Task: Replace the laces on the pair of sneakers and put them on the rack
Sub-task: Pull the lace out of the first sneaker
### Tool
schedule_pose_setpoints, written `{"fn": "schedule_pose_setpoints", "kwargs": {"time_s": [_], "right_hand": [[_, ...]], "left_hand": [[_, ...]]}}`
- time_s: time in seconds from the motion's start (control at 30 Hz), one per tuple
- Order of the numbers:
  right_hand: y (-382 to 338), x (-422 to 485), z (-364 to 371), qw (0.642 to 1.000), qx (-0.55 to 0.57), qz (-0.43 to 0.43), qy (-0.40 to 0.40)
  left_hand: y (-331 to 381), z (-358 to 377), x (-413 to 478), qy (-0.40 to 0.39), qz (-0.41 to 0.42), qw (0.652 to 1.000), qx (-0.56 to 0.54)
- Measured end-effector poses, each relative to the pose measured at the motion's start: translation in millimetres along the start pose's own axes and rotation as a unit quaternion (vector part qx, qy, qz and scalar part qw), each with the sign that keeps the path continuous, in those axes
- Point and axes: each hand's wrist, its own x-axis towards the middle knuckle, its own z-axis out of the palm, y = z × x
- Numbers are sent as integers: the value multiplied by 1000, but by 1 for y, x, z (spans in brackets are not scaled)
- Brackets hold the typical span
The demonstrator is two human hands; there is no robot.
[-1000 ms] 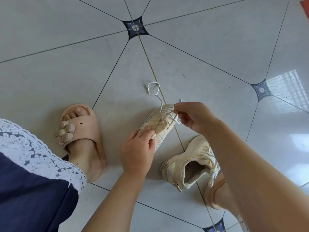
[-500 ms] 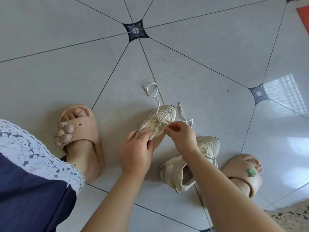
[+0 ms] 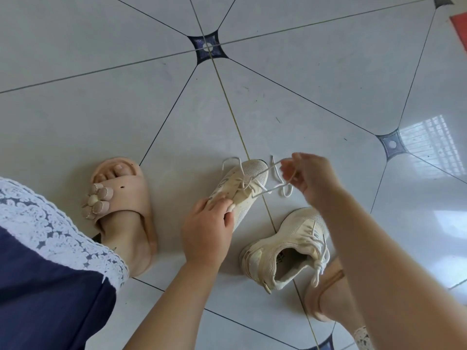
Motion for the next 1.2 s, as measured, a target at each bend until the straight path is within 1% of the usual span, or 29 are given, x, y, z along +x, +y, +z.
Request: {"fn": "schedule_pose_setpoints", "kwargs": {"time_s": [0.03,0.1,0.17,0.23,0.27,0.3,0.33,0.4,0.43,0.47,0.5,0.53,0.57,0.63,0.67,0.7,0.73,0.77,0.8,0.83,0.87,0.9,0.93,1.03,1.07,1.13,1.17,1.2], "right_hand": [[15,-4,4,999,-50,-21,1],[46,-11,9,995,-100,-26,10],[69,-19,13,994,-108,-7,3],[84,-24,20,996,-84,22,-28],[88,-27,25,996,-76,16,-33],[89,-29,29,996,-90,-3,-21],[90,-29,31,990,-138,-35,3],[85,-27,30,957,-268,-107,34],[79,-25,25,942,-307,-132,35],[71,-20,17,946,-292,-136,41],[59,-15,6,966,-225,-118,57],[45,-10,-7,983,-130,-94,87],[30,-5,-19,989,-36,-84,120],[7,2,-37,977,94,-88,169],[2,4,-40,970,144,-90,172],[2,4,-37,967,184,-83,157],[7,2,-31,966,213,-65,130],[16,0,-24,972,216,-36,91],[28,-4,-14,982,185,-1,47],[41,-7,-5,991,127,34,-1],[54,-10,4,995,63,59,-43],[66,-13,12,995,11,70,-67],[76,-15,20,996,-24,62,-64],[91,-19,34,995,-81,-34,36],[91,-20,37,992,-103,-57,55],[85,-22,40,981,-164,-82,66],[79,-21,38,979,-168,-86,73],[70,-16,32,983,-135,-79,94]], "left_hand": [[0,1,0,-1,-3,1000,-6],[0,1,1,2,-2,1000,-11],[0,1,1,2,8,1000,-13],[0,0,1,2,10,1000,-14],[0,0,1,3,8,1000,-14],[0,0,1,3,6,1000,-14],[0,-1,0,4,6,1000,-15],[0,-2,0,7,-1,1000,-21],[1,-2,0,6,-8,1000,-24],[1,-2,0,5,-13,1000,-27],[2,-2,1,3,-17,999,-29],[2,-2,1,2,-19,999,-27],[3,-3,1,1,-20,1000,-23],[3,-3,1,-5,-25,1000,-15],[3,-2,1,-8,-28,999,-14],[3,-2,1,-10,-32,999,-13],[3,-2,0,-10,-35,999,-13],[3,-2,0,-10,-35,999,-15],[3,-2,0,-8,-33,999,-17],[3,-1,0,-6,-29,999,-20],[3,-1,0,-6,-26,999,-24],[2,-1,0,-7,-24,999,-27],[2,-1,0,-10,-23,999,-28],[1,-1,-1,-19,-23,999,-24],[1,-1,-1,-21,-25,999,-25],[0,-1,-1,-27,-31,999,-33],[0,-1,-1,-27,-33,998,-35],[0,0,-1,-24,-35,998,-35]]}}
